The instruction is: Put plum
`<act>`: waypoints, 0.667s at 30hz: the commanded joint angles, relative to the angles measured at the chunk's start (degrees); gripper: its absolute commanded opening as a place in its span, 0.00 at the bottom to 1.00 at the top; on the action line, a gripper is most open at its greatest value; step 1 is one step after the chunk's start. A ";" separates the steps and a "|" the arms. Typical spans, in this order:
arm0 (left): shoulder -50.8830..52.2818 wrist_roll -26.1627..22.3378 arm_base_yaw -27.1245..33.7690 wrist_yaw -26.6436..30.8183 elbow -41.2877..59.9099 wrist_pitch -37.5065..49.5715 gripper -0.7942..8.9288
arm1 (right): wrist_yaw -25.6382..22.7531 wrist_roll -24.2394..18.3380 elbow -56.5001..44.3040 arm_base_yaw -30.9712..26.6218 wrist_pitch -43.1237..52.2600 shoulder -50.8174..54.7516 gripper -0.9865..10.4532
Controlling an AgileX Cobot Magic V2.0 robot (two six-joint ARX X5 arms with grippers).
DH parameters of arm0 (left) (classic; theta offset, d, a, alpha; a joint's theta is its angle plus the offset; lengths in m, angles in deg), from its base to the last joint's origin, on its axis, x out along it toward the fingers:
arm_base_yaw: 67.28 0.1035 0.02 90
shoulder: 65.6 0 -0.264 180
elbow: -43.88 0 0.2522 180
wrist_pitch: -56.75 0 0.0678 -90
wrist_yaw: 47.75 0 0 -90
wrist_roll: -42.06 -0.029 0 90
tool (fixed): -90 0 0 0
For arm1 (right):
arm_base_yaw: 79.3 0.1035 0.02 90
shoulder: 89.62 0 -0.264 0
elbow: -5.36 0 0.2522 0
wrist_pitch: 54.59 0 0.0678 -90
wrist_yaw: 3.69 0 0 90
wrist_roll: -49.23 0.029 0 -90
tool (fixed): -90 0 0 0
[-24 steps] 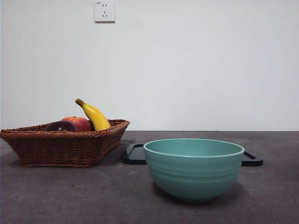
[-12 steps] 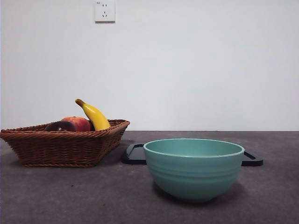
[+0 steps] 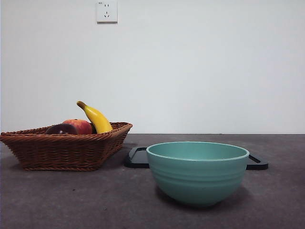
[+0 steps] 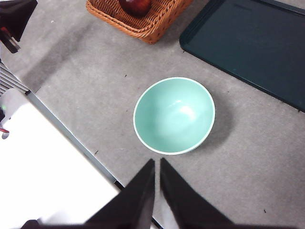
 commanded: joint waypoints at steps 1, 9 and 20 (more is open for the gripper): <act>0.09 -0.26 0.11 0.20 1.18 -0.50 0.09 | 0.00 -0.46 0.87 0.35 0.66 -0.22 0.09; 0.07 -0.24 0.11 0.20 1.18 -0.52 0.09 | -0.39 -6.05 -0.94 -9.51 10.32 4.37 0.09; 0.09 -0.24 0.11 0.20 1.18 -0.52 0.09 | -0.48 -10.34 -19.08 -31.91 30.93 19.78 0.09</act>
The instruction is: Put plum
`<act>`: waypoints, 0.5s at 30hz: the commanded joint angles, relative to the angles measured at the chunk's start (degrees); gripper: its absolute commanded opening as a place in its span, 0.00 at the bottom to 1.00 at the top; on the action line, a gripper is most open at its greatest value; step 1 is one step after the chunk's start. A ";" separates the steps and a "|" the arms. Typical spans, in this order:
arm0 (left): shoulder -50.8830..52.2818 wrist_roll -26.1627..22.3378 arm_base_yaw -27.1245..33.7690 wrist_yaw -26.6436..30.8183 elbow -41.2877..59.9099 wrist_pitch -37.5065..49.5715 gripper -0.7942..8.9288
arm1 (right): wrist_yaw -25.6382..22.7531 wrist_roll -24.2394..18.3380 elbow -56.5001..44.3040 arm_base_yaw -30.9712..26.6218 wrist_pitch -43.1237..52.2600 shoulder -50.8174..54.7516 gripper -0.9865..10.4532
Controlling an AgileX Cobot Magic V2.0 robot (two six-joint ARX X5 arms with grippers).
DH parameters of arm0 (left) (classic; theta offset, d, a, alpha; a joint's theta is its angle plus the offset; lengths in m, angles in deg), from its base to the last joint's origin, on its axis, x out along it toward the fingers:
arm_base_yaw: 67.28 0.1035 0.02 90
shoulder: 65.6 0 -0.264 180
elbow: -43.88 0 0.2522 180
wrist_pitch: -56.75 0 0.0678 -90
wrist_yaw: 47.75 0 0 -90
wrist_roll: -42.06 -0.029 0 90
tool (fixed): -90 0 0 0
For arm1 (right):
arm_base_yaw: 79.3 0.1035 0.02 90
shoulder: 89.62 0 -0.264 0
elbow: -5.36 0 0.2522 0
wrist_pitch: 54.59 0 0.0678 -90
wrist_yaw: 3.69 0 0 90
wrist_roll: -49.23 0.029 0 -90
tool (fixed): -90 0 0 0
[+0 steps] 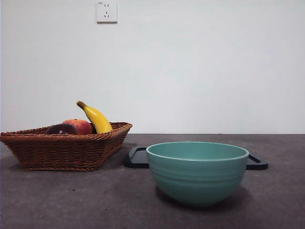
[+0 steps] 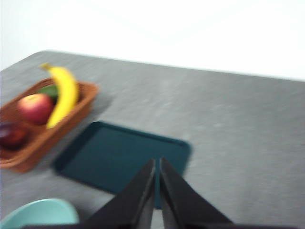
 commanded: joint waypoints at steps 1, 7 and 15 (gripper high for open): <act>0.07 -0.24 0.11 0.20 1.18 -0.52 0.09 | -0.09 -2.45 -5.42 -2.71 5.16 4.13 0.09; 0.09 -0.24 0.11 0.20 1.18 -0.52 0.09 | -1.46 -2.29 -18.60 -5.14 16.81 12.26 0.09; 0.07 -0.24 0.11 0.20 1.18 -0.52 0.09 | -1.53 -1.11 -31.08 -5.11 26.34 19.56 0.09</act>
